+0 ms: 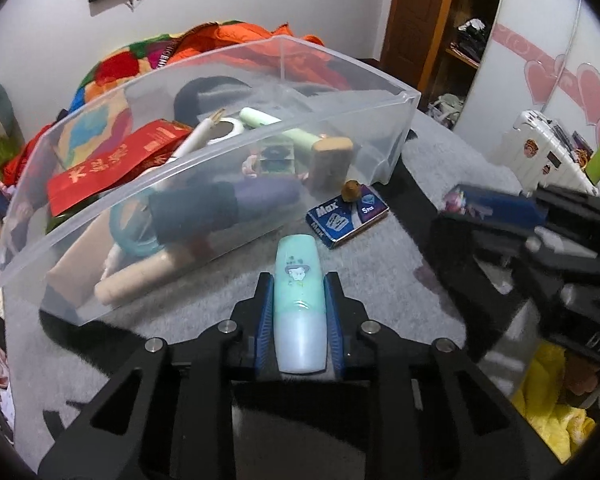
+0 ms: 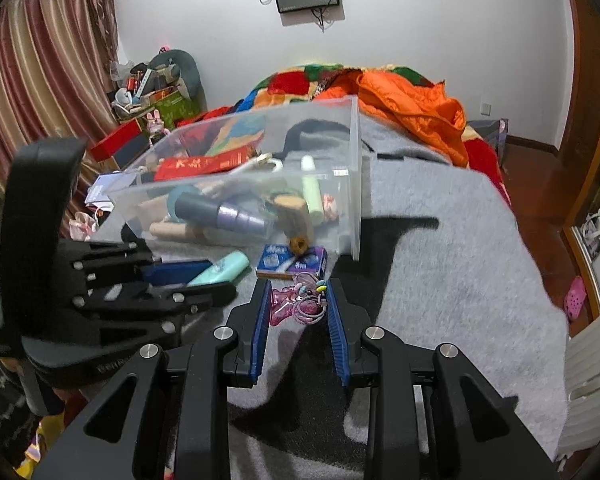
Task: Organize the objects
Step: 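Carry the mint bottle over the box with the left tool while the right carries the hair tie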
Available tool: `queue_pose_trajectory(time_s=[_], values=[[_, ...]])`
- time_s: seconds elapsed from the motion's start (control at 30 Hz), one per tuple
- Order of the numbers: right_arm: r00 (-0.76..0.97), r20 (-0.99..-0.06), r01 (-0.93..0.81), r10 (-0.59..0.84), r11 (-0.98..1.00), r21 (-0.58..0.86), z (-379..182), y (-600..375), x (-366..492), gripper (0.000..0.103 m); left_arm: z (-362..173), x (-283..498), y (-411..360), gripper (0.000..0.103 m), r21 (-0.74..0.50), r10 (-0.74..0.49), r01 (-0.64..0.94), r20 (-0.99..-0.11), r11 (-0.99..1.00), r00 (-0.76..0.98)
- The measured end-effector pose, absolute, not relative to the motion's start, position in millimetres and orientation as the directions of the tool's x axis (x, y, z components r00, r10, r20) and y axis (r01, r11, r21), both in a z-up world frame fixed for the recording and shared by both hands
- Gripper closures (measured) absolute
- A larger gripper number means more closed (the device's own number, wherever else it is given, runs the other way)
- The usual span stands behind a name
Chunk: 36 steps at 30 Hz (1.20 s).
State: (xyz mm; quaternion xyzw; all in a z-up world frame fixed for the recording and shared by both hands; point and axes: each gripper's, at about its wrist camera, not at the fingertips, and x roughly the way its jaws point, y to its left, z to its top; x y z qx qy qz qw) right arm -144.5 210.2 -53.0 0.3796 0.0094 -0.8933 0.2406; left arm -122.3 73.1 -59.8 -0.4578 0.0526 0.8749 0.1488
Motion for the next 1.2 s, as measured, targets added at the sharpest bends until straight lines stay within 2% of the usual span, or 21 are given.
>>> queue_pose_trajectory(time_s=[0.47,0.8,1.2], values=[[-0.655,-0.609,0.485,-0.447,-0.867,0.114,-14,190,-148,0.078,0,-92,31,0.079,-0.103,0.217,-0.205,-0.701,-0.973,-0.679],[-0.686,-0.551,0.543,-0.475,-0.838,0.047,16,160,-156,0.078,32,-93,5,0.079,-0.112,0.176,-0.136,-0.634,-0.984,-0.753],[-0.65,-0.59,0.559,-0.479,-0.827,0.055,4,135,-187,0.078,40,-107,-10,0.079,-0.116,0.149,-0.098,-0.612,-0.988,-0.777]])
